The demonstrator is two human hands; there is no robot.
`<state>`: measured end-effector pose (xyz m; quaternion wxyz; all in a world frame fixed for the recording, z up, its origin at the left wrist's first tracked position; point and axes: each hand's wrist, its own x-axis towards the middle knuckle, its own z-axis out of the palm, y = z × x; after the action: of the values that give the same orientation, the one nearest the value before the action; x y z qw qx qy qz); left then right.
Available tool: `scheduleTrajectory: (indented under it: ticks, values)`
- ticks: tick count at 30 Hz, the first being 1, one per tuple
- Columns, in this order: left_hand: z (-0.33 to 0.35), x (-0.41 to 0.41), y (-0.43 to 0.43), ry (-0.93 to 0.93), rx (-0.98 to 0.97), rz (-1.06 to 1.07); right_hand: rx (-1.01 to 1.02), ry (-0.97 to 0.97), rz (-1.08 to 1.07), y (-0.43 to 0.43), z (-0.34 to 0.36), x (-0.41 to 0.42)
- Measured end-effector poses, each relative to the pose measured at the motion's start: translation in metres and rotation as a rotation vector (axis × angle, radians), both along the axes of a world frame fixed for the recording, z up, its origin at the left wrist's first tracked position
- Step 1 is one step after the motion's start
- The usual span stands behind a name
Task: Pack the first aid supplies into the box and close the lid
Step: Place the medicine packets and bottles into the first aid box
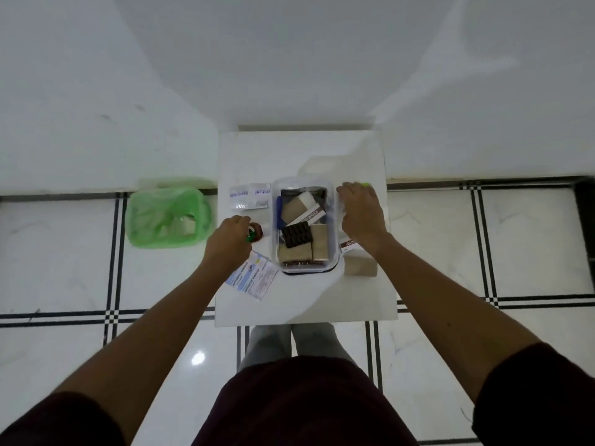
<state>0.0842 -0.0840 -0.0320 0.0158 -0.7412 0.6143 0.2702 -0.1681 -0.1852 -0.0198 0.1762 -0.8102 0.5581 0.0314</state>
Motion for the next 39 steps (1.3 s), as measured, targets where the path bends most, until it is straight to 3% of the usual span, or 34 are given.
scheduleTrajectory:
  ticks: [6,10,15,19,22,26,33,39]
  values:
    - [-0.011,0.003,-0.005,-0.042,0.06,-0.028,-0.035,0.105,0.028,-0.011,-0.006,0.001]
    - [-0.002,0.004,-0.003,0.01,0.008,0.069,-0.087,0.142,-0.009,-0.012,-0.007,-0.006]
    - [0.038,0.013,0.003,0.068,-0.208,0.118,-0.27,-0.036,-0.147,-0.019,0.03,-0.015]
    - [0.073,-0.002,-0.002,0.169,-0.362,-0.044,-0.413,-0.238,-0.11,-0.016,0.076,-0.007]
    - [0.078,-0.03,-0.01,0.185,-0.347,-0.249,-0.262,-0.354,0.053,-0.019,0.087,0.011]
    - [0.063,-0.06,-0.017,0.079,-0.341,-0.424,-0.032,-0.263,0.255,-0.022,0.077,0.032]
    - [0.029,-0.064,-0.018,-0.147,-0.398,-0.455,-0.073,-0.148,0.349,-0.014,0.037,0.045]
    - [0.015,-0.061,-0.021,-0.097,-0.419,-0.41,-0.162,-0.232,0.307,-0.002,0.014,0.039]
